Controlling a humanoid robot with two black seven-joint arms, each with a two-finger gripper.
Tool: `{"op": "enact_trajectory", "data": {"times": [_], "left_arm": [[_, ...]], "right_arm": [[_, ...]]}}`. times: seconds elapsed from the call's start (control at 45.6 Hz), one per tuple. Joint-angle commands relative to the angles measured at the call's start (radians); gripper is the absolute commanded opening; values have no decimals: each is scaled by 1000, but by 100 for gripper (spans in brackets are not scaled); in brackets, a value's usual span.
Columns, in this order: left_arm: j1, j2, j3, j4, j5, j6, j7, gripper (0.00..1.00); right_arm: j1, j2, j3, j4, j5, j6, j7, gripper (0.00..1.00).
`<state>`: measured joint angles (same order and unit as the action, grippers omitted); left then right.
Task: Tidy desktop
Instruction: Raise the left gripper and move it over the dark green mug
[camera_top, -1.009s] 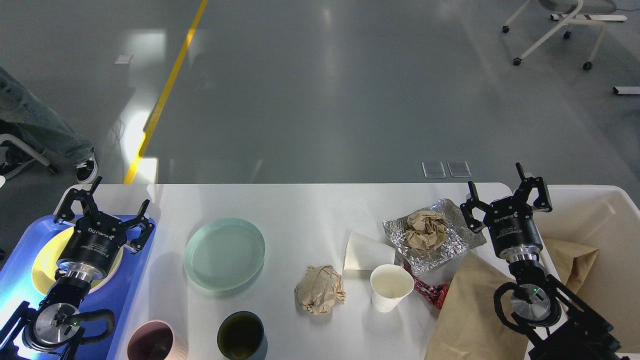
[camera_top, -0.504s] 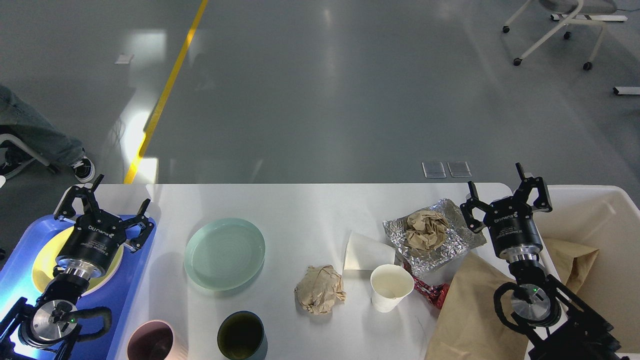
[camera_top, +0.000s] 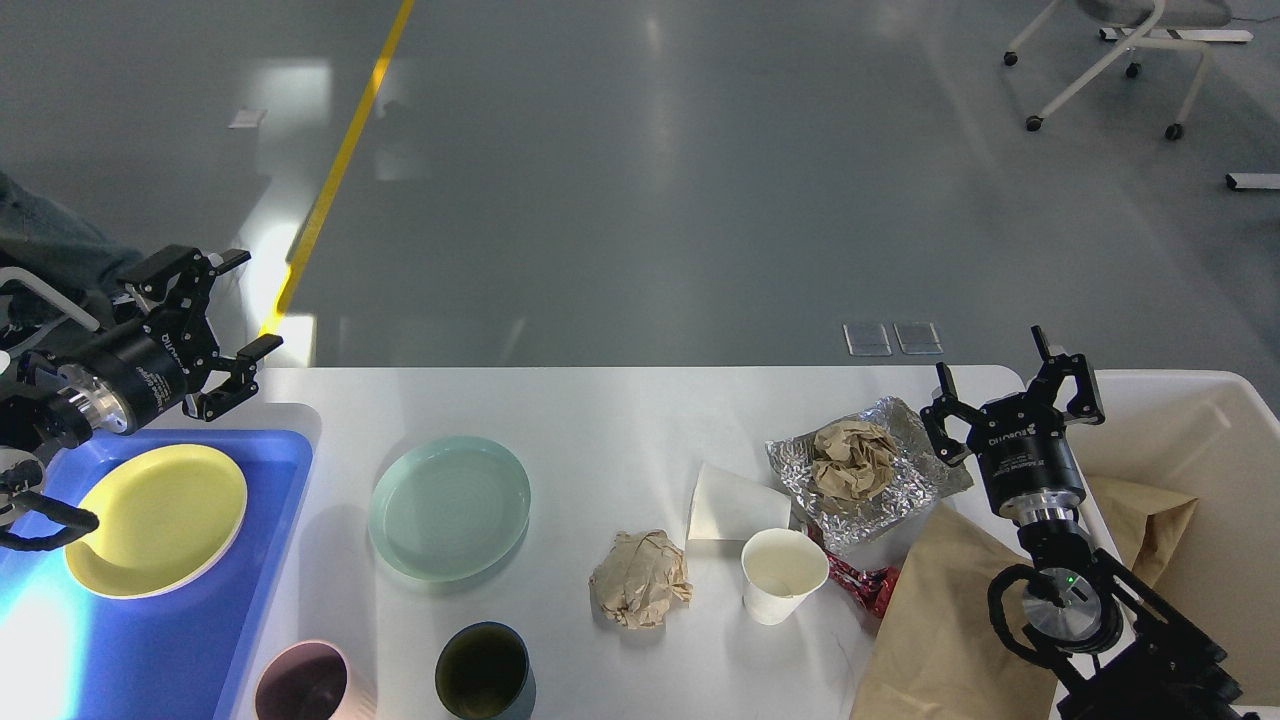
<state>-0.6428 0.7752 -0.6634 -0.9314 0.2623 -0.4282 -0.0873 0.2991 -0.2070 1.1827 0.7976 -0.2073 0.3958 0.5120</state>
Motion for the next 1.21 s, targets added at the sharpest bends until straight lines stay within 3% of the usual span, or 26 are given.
{"op": "enact_trajectory", "data": {"times": [0.0, 0.197, 0.219, 0.241, 0.439, 0.548, 0.636, 0.768, 0.943, 1.184], "left_arm": [[-268, 59, 356, 20, 2, -14, 8, 97], [-731, 38, 999, 23, 8, -18, -3, 97], [-850, 3, 1150, 19, 8, -20, 3, 97], [-891, -14, 1206, 17, 8, -20, 4, 97], [-1081, -165, 1564, -1, 2, -20, 0, 97], [-1195, -189, 1748, -73, 3, -34, 11, 97], [-1320, -214, 1834, -161, -1, -43, -6, 97], [-1383, -269, 1892, -205, -5, -58, -5, 97], [-1555, -369, 2029, -247, -6, -188, -8, 97], [-1791, -409, 2044, -555, -11, -185, -11, 97]], "right_arm": [[0, 0, 0, 0, 0, 0, 0, 100], [0, 0, 0, 0, 0, 0, -1, 100], [0, 0, 0, 0, 0, 0, -1, 100], [0, 0, 0, 0, 0, 0, -1, 100], [0, 0, 0, 0, 0, 0, -1, 100], [0, 0, 0, 0, 0, 0, 0, 100], [0, 0, 0, 0, 0, 0, 0, 100], [0, 0, 0, 0, 0, 0, -1, 100], [0, 0, 0, 0, 0, 0, 0, 100], [0, 0, 0, 0, 0, 0, -1, 100]]}}
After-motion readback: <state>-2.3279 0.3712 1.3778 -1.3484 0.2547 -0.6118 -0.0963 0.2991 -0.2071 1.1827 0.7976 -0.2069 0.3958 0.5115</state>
